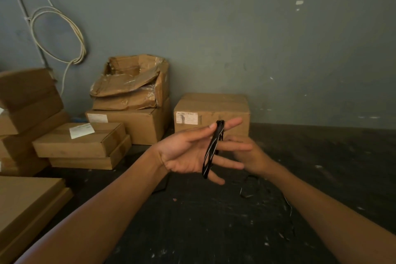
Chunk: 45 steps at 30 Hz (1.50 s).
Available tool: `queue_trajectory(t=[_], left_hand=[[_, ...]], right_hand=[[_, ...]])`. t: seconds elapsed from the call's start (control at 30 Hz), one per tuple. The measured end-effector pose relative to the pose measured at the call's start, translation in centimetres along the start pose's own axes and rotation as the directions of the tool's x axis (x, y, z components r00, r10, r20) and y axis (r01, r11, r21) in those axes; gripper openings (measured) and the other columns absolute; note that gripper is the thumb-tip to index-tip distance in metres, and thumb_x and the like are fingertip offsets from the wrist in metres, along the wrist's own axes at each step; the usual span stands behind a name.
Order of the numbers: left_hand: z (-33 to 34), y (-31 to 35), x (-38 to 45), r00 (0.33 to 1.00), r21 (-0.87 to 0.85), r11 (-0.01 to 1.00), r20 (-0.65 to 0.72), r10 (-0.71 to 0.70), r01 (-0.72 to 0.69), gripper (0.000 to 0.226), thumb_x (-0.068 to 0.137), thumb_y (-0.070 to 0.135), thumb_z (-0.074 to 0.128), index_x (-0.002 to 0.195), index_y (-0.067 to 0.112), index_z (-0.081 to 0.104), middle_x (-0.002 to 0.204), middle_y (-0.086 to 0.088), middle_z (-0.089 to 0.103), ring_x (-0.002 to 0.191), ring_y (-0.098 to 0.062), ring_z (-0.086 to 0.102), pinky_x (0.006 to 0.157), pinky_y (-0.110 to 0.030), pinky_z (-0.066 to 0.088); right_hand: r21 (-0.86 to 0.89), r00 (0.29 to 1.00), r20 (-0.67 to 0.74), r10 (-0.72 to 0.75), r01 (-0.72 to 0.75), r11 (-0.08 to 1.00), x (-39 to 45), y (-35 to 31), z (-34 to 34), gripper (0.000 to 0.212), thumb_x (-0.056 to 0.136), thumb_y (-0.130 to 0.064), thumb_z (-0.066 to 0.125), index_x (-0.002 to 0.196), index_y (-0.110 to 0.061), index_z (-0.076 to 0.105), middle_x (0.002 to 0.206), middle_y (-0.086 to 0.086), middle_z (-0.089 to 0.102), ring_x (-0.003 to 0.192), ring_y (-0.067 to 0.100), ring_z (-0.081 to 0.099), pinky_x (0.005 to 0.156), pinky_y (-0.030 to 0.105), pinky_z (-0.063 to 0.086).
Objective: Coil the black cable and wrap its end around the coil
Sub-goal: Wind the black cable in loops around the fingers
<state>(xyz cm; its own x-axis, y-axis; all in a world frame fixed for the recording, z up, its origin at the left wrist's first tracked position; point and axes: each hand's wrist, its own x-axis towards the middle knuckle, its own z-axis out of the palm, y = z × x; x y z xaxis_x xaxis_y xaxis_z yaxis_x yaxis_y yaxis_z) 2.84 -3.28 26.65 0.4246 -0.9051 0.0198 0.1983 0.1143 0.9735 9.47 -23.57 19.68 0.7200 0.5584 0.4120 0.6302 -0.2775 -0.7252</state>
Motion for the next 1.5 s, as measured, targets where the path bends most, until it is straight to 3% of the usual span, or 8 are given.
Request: queue_trajectory(t=[0.13,0.27,0.43,0.57,0.83,1.17,1.4,1.5], left_hand=[[0.0,0.7,0.5,0.995,-0.050,0.994,0.005,0.100,-0.100,0.051,0.098,0.042,0.031,0.148,0.043,0.028,0.159,-0.014,0.024,0.141,-0.047,0.021,0.101,-0.069,0.025],[-0.8,1.5,0.4,0.978,-0.047,0.983,-0.126,0.168,-0.175,0.049,0.097,0.043,0.032,0.145,0.045,0.034,0.156,-0.012,0.033,0.139,-0.048,0.028,0.101,-0.073,0.024],[-2.2,2.1,0.3,0.930,-0.037,0.967,-0.284,0.232,-0.252,0.047,0.096,0.046,0.032,0.143,0.047,0.035,0.155,-0.011,0.035,0.137,-0.047,0.035,0.096,-0.071,0.034],[-3.3,1.9,0.0,0.873,-0.021,0.957,-0.417,0.254,-0.288,0.043,0.097,0.048,0.030,0.139,0.048,0.042,0.152,-0.011,0.041,0.135,-0.046,0.040,0.097,-0.075,0.031],[-4.5,0.4,0.2,0.792,0.011,0.966,-0.570,0.218,-0.258,0.043,0.100,0.049,0.024,0.142,0.051,0.034,0.152,-0.007,0.040,0.138,-0.046,0.034,0.102,-0.078,0.021],[-5.2,0.7,0.9,0.685,0.036,0.937,-0.673,0.279,-0.346,0.044,0.100,0.051,0.024,0.144,0.050,0.030,0.157,-0.010,0.031,0.141,-0.048,0.026,0.102,-0.078,0.017],[-4.7,-1.4,1.6,0.719,0.160,0.981,-0.668,0.192,-0.113,0.037,0.100,0.047,0.034,0.135,0.050,0.047,0.159,-0.010,0.025,0.147,-0.040,0.015,0.115,-0.066,0.010],[-4.5,-2.8,1.5,0.758,0.137,0.990,-0.643,0.109,-0.026,0.040,0.102,0.042,0.035,0.140,0.040,0.046,0.151,-0.014,0.038,0.133,-0.033,0.043,0.113,-0.067,0.016]], right_hand=[[0.124,0.994,0.046,0.099,-0.104,0.987,-1.4,-0.4,3.6,0.023,0.101,-0.017,0.046,0.107,-0.019,0.068,0.090,-0.014,0.069,0.089,0.001,0.067,0.071,0.017,0.050],[0.070,0.990,0.011,0.141,-0.141,0.987,-2.0,-0.3,5.7,0.026,0.103,-0.031,0.041,0.099,-0.026,0.066,0.067,-0.001,0.052,0.054,0.009,0.044,0.055,0.035,0.038],[-0.021,0.992,0.072,0.102,-0.101,0.995,-2.3,-2.5,6.1,0.026,0.104,-0.026,0.041,0.112,-0.018,0.064,0.060,-0.030,0.057,0.053,-0.004,0.052,0.054,0.010,0.039],[-0.097,0.993,0.091,0.071,-0.062,0.993,-2.3,-3.2,6.0,0.025,0.102,-0.035,0.041,0.111,-0.026,0.063,0.058,-0.009,0.050,0.051,0.005,0.047,0.050,0.022,0.039],[-0.361,0.978,0.187,0.092,-0.019,0.932,-1.8,-5.3,4.0,0.025,0.101,-0.039,0.040,0.100,-0.030,0.063,0.091,-0.005,0.067,0.084,0.008,0.063,0.080,0.042,0.055],[-0.599,0.927,0.312,0.206,0.024,0.800,-1.0,-9.7,0.9,0.022,0.102,-0.034,0.043,0.095,-0.022,0.060,0.086,-0.004,0.063,0.077,0.010,0.058,0.068,0.031,0.047],[-0.694,0.893,0.371,0.257,0.082,0.716,0.1,-11.7,-0.8,0.015,0.099,-0.034,0.050,0.087,-0.029,0.058,0.073,-0.011,0.051,0.072,0.009,0.053,0.061,0.027,0.040],[-0.739,0.909,0.341,0.240,0.101,0.666,1.1,-12.1,-2.6,0.012,0.097,-0.033,0.055,0.092,-0.025,0.064,0.070,-0.013,0.049,0.067,0.008,0.049,0.057,0.025,0.034]])
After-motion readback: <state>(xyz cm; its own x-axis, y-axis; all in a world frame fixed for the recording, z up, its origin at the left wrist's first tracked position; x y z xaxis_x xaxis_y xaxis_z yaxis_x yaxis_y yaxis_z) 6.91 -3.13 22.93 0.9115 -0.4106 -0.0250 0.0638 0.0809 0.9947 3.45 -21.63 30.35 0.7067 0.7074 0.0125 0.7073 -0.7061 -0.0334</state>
